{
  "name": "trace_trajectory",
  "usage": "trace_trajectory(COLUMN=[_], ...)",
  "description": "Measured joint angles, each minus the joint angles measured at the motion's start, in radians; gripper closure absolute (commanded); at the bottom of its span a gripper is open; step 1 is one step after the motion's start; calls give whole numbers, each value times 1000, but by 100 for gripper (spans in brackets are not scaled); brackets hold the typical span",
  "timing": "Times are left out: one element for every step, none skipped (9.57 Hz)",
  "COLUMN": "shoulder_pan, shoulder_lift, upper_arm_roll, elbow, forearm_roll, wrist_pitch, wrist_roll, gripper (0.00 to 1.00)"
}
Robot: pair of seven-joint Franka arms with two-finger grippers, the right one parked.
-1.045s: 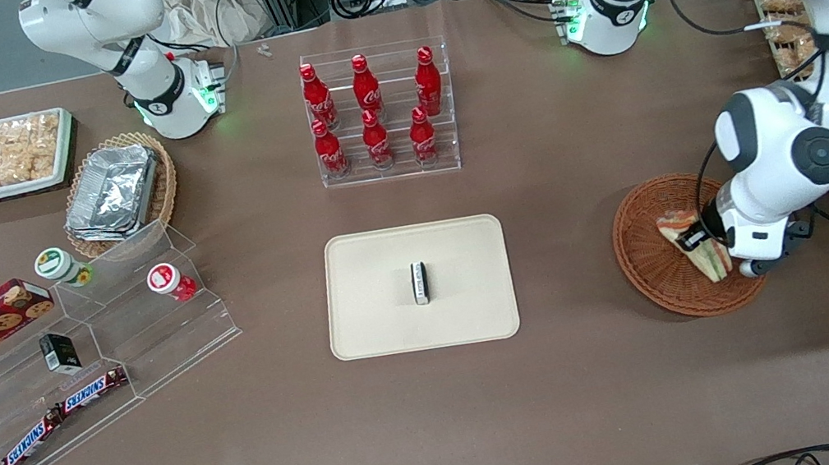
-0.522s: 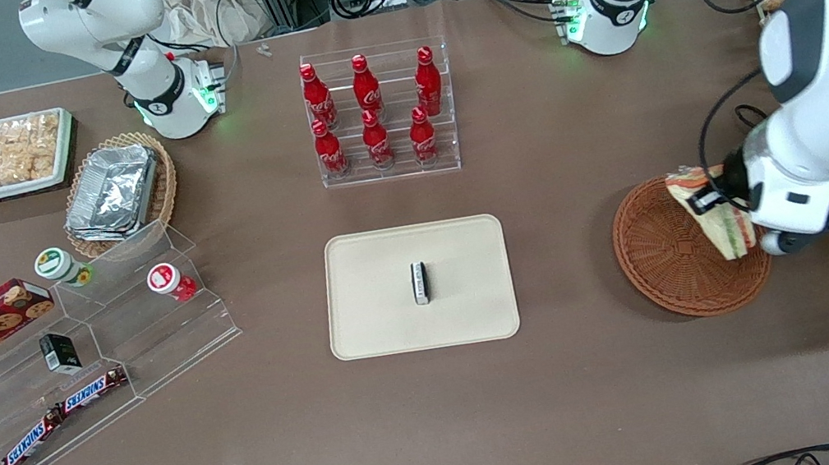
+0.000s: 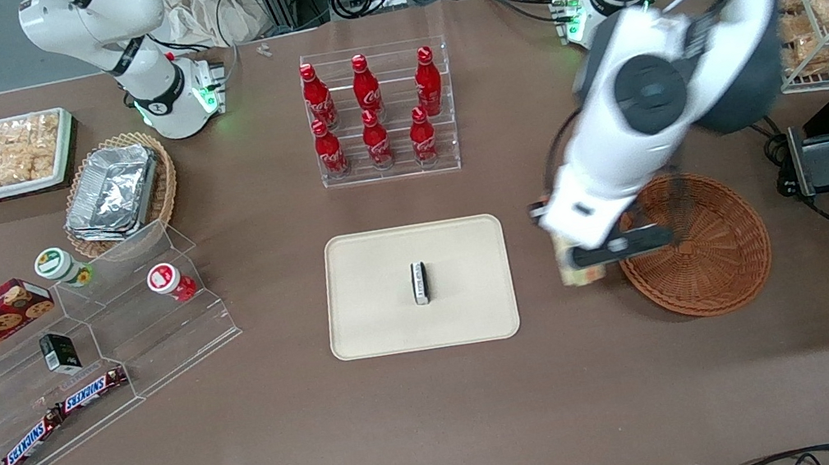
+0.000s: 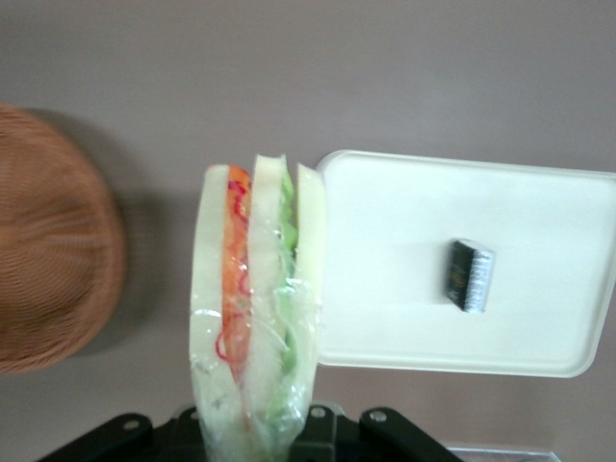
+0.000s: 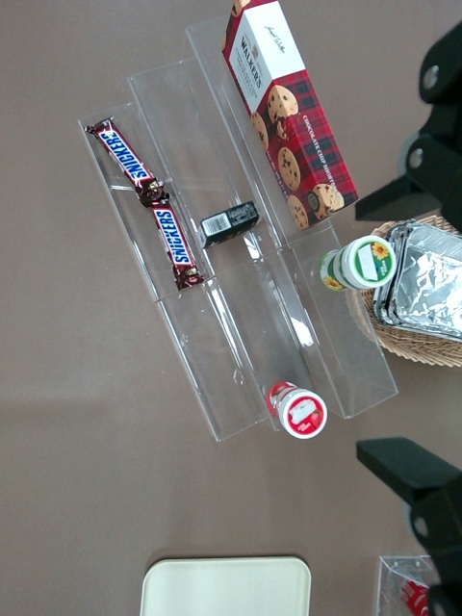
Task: Place sandwich from basket to tray
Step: 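Lift the sandwich and carry it with the left gripper toward the cream tray, then lower the sandwich onto the tray beside the black packet and release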
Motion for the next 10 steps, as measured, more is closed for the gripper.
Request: trace_trajectory(shoulder_pan=[-46,-71,-83,-96,-107,-112,-112,-112,-112,-111], shoulder_lift=[61,123,184,244,286,316,334,343,345,345], upper_arm_roll=[1,1,1,1,1,1,2,4,5,6], elbow=[2,3,4,5,6,7,3,-9,-23,-32], forearm_roll=[0,0,0,1,2,2,2,2,2,2], wrist_pitch=[91,174,241,285,297,298,295,292,290,289], wrist_roll=[-16,-27,-26,-23,-18,-5,13,27,36,39], gripper=[100,100,100,100,100,98,85,63,27,4])
